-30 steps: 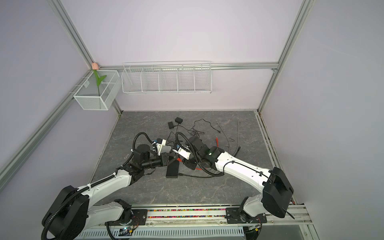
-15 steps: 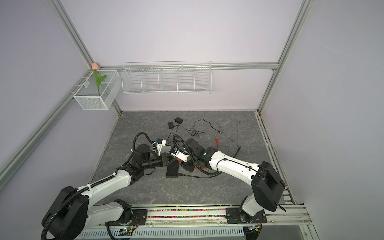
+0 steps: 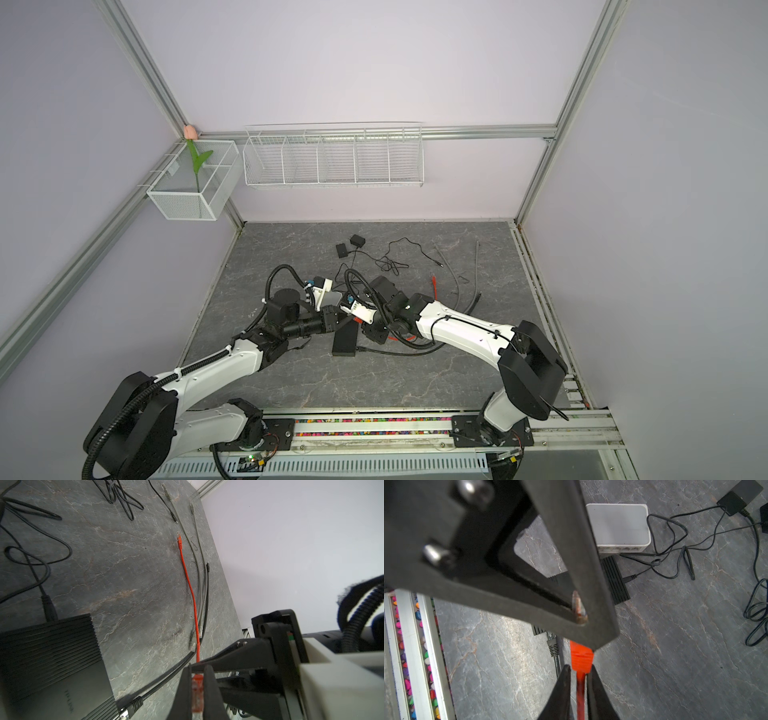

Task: Insert the plug into the switch port

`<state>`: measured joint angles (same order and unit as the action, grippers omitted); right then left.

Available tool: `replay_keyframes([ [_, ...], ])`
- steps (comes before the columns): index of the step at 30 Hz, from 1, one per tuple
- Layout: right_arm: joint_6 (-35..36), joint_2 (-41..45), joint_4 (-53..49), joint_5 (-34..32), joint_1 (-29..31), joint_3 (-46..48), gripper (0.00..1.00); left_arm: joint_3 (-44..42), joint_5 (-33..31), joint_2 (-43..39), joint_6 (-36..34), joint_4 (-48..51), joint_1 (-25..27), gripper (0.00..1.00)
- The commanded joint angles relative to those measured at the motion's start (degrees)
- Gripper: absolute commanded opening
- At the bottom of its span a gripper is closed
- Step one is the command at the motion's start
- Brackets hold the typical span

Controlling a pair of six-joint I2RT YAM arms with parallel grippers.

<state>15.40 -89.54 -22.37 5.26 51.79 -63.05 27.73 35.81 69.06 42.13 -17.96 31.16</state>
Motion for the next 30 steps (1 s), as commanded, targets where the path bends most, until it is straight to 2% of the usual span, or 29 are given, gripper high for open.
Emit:
replay_keyframes([
  [1, 0.23, -0.11, 1.07, 1.14, -0.37, -0.67, 0.17, -0.66, -0.48, -1.24, -0.8, -0.37, 0.15, 0.0],
  [4, 0.07, 0.01, 1.27, 1.25, -0.37, -0.51, 0.07, -0.66, -0.48, -1.29, -0.76, -0.25, 0.13, 0.0],
  [10, -0.51, 1.09, 2.05, 0.19, -0.52, 0.01, 0.07, -0.75, -1.0, -1.3, -0.85, 0.25, 0.07, 0.0],
  [11, -0.54, 1.39, 2.07, -0.18, -0.63, 0.12, 0.06, -0.67, -1.21, -1.47, -1.05, 0.93, -0.03, 0.06],
  [13, -0.35, 1.8, 1.36, -1.79, -0.79, -0.02, 0.07, 0.23, -2.99, -2.19, -3.14, 5.46, -0.91, 0.36],
  [14, 0.05, 1.68, 0.72, -3.23, -0.79, -0.23, 0.07, 0.77, -4.61, -2.93, -4.03, 8.39, -1.83, 0.44],
  [15, 0.56, 1.42, -0.67, -5.06, -0.77, -0.85, 0.07, 0.84, -6.64, -4.17, -4.87, 11.07, -3.08, 0.46],
  [17, 1.64, 0.17, -4.11, -8.94, -0.81, -2.46, 0.07, 0.37, -11.78, -6.73, -5.48, 14.89, -5.02, 0.48],
  [19, 2.86, -1.82, -7.29, -13.02, -0.67, -3.73, 0.07, -0.83, -19.4, -9.32, -6.49, 16.98, -5.56, 0.49],
  [21, 3.94, -3.89, -9.12, -16.4, -0.68, -4.38, 0.07, -1.63, -24.05, -10.17, -7.01, 18.01, -5.65, 0.5],
  [24, 4.76, -6.89, -11.07, -18.44, -0.73, -5.23, 0.07, -2.38, -25.03, -8.04, -7.26, 16.53, -5.66, 0.49],
  [30, 5.48, -14.24, -15.76, -20.6, 0.22, -8.26, 0.06, -1.35, -21.84, 1.96, -6.92, 12.0, -5.7, 0.46],
])
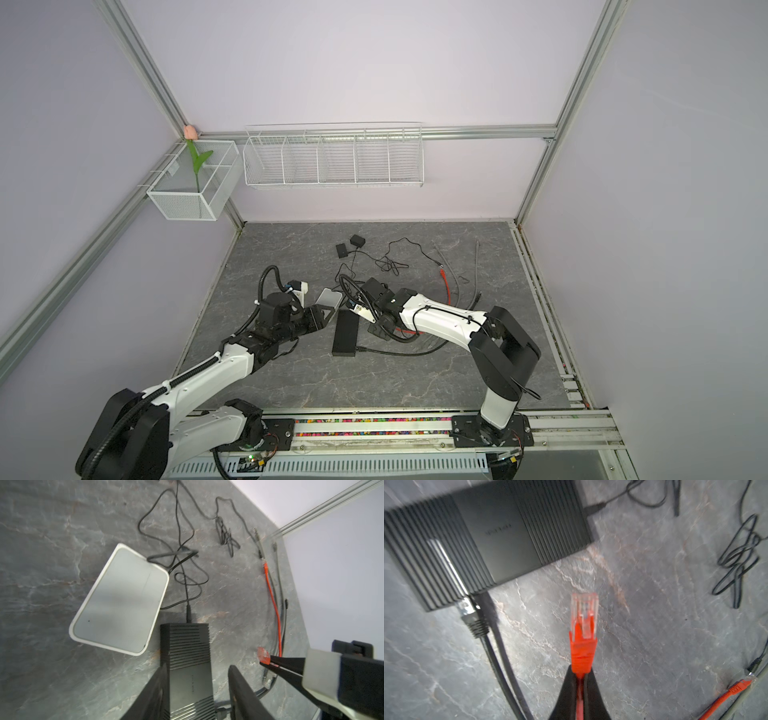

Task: Insert the plug into the switch port

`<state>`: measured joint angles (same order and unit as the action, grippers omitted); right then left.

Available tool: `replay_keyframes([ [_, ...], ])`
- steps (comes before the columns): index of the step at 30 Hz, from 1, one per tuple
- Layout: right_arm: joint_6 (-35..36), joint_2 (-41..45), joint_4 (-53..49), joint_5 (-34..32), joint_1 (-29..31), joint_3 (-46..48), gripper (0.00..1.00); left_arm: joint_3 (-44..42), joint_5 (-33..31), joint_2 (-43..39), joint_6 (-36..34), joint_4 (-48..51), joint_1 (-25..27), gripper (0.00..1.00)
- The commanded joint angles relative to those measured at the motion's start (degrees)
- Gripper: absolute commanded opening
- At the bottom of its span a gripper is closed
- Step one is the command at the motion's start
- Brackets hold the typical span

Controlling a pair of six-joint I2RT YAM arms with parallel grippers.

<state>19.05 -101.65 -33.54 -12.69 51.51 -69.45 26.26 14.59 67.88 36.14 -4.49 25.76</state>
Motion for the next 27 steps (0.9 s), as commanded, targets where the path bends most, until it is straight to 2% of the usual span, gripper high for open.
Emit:
replay_keyframes([
  [1, 1.84, -2.9, -4.83, -2.54, 0.68, -2.12, 0.06, 0.72, 0.05, 4.96, -1.32, -1.49, -0.34, 0.46],
  [9, 1.36, -6.97, -4.65, 0.83, 3.33, -3.48, 0.07, 5.67, 4.04, 17.05, -3.97, -3.82, -0.34, 0.42],
  [27, 0.27, -10.87, -4.53, 8.14, 5.91, -6.99, 0.07, 10.07, 8.91, 25.99, -3.9, -8.35, 2.8, 0.28],
])
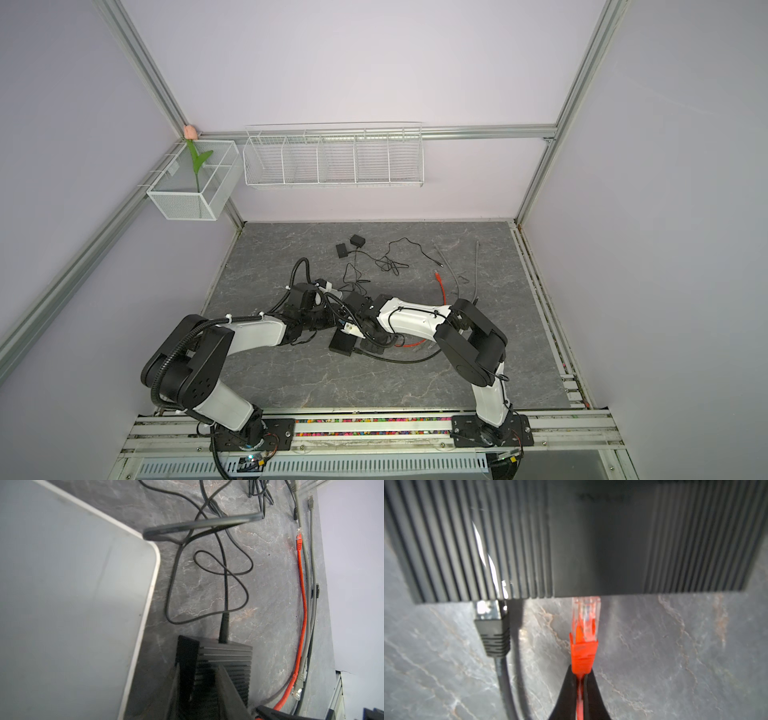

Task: Insert the plug into the switch port

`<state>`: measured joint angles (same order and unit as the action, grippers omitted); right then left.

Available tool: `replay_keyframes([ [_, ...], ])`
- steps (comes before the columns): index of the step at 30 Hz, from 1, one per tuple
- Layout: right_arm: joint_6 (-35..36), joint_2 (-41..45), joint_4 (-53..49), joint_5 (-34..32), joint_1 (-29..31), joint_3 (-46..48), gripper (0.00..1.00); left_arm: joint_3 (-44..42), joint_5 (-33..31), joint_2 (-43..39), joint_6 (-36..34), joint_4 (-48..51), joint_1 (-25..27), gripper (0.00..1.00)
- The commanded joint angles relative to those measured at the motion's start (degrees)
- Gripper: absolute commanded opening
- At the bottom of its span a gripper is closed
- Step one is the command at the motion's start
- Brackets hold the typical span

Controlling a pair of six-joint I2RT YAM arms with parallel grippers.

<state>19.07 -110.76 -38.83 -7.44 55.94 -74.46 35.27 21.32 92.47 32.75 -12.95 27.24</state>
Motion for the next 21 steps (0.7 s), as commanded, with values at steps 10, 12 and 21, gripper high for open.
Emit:
replay_keyframes([
  [10, -1.23, -0.62, -0.18, -1.08, 0.69, -0.93, 0.06, 0.24, 0.01, -0.84, -2.13, 2.79, 1.18, 0.26],
  [12, -1.35, -0.51, -0.4, -2.35, 0.57, -0.53, 0.06, 0.24, 0.43, -0.52, -1.95, 2.46, 1.22, 0.26],
  [21, -1.51, -1.53, -1.64, -3.53, 0.12, -1.35, 0.07, -1.19, 2.12, -1.21, -1.51, 0.84, 0.97, 0.26],
])
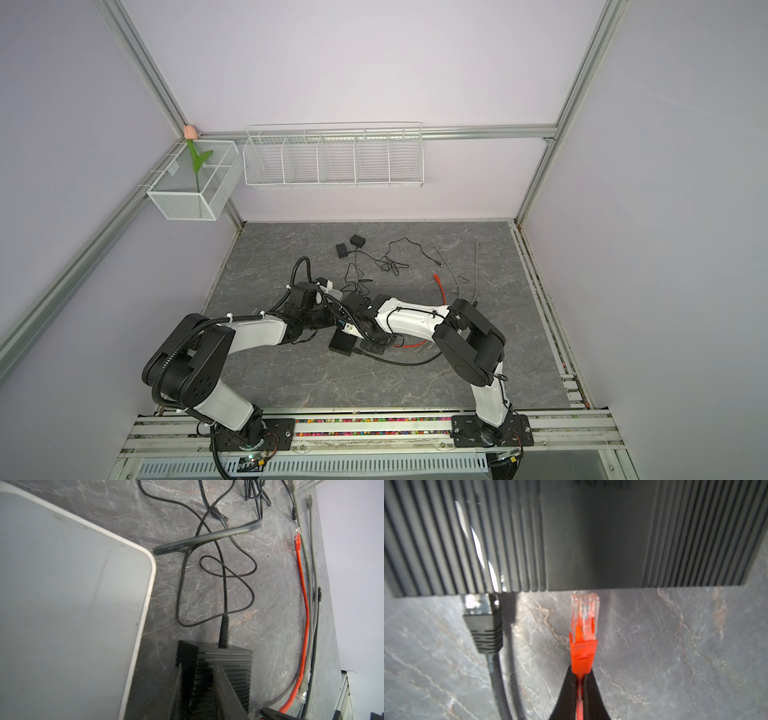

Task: Insert the plug into the switch port

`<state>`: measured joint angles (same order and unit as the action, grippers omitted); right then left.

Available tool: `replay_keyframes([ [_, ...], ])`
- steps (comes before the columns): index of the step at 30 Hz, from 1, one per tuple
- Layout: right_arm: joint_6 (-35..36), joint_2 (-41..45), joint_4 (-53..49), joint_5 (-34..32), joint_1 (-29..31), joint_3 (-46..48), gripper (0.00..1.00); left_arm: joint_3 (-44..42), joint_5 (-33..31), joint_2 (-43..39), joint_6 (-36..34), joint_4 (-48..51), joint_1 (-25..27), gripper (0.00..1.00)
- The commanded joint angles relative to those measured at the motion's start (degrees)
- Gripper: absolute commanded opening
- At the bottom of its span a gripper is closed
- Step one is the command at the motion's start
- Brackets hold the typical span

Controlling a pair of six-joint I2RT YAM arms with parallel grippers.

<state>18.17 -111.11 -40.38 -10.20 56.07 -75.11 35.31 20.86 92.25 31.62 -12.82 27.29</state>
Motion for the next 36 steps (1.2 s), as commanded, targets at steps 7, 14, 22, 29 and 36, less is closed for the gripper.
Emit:
replay_keyframes([
  [7, -0.17, -2.58, -1.47, -0.69, -0.32, -2.47, 0.06, -4.01, 9.63, 0.35, 1.97, -4.36, -2.48, 0.25],
  [14, -0.15, -3.74, -2.15, -0.39, -0.91, -3.96, 0.06, -5.1, 11.43, 0.48, 1.39, -3.46, -2.55, 0.25],
  [22, -0.17, -4.89, -3.18, 1.08, -0.97, -6.01, 0.07, -5.42, 12.51, 1.37, 0.68, -3.62, -2.52, 0.25],
  [29, -1.02, -5.86, -3.48, 1.96, -1.71, -7.73, 0.07, -5.78, 11.57, 0.37, -0.49, -2.08, -2.53, 0.25],
  [36, -3.88, -6.22, -2.66, 2.9, -2.09, -8.83, 0.06, -6.04, 11.09, 0.06, -0.68, -1.79, -2.59, 0.25],
])
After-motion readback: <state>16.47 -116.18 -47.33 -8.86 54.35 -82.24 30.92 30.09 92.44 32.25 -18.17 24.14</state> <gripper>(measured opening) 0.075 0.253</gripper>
